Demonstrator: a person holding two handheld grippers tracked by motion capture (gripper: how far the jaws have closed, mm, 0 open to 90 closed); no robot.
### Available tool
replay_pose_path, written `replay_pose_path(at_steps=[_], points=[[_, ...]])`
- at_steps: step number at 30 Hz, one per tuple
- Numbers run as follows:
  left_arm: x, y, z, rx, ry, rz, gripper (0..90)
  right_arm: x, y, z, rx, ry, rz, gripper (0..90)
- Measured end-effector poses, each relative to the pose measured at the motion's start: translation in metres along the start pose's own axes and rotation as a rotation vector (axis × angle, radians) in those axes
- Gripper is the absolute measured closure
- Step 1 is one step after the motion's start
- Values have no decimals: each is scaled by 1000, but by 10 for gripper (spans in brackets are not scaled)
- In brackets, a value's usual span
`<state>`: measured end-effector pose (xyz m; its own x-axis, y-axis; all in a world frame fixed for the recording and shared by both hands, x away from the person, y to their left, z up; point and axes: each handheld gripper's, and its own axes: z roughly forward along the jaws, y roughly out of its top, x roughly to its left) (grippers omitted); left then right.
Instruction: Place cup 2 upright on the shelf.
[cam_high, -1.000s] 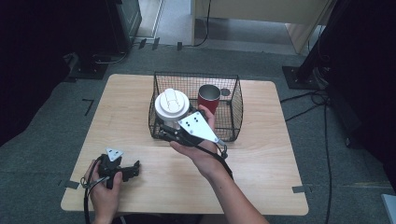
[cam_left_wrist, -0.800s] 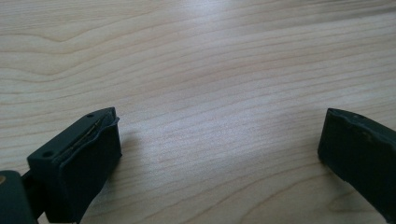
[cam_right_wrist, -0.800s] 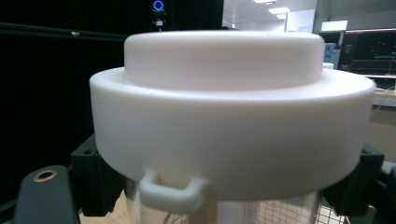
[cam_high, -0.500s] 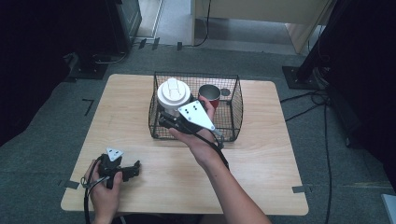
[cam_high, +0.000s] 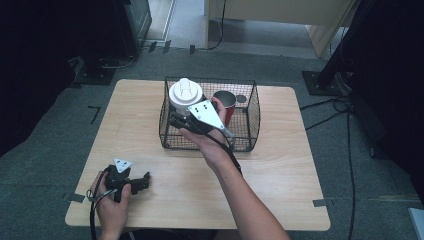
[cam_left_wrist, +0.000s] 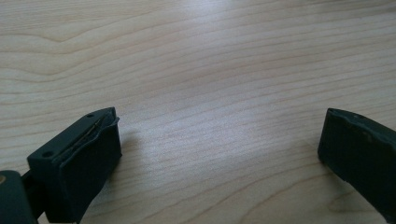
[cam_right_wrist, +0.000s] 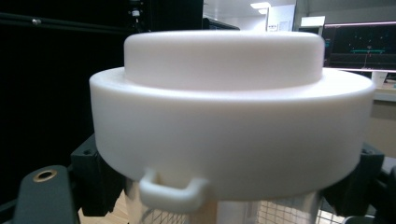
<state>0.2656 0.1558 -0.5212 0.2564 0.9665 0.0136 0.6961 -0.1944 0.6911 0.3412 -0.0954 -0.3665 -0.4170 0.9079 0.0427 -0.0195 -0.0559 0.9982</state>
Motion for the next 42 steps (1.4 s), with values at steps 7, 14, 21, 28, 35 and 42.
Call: replay_pose_path(at_steps=[7,14,21,28,35,42], points=[[0,0,0,-2,1,-1,0,-4,-6,14,9,-7,-5,157],[0,0,0,-2,1,-1,0,-9,-13,27,17,-22,8,157],[0,0,0,-2,1,0,0,-19,-17,42,31,-52,-16,157],[0,0,0,-3,1,-1,0,-26,-28,60,56,-74,16,157],[0,0,0,-1,0,0,0,-30,-40,72,82,-84,6,157],[0,0,0,-1,0,0,0,-35,-53,83,109,-107,22,157]])
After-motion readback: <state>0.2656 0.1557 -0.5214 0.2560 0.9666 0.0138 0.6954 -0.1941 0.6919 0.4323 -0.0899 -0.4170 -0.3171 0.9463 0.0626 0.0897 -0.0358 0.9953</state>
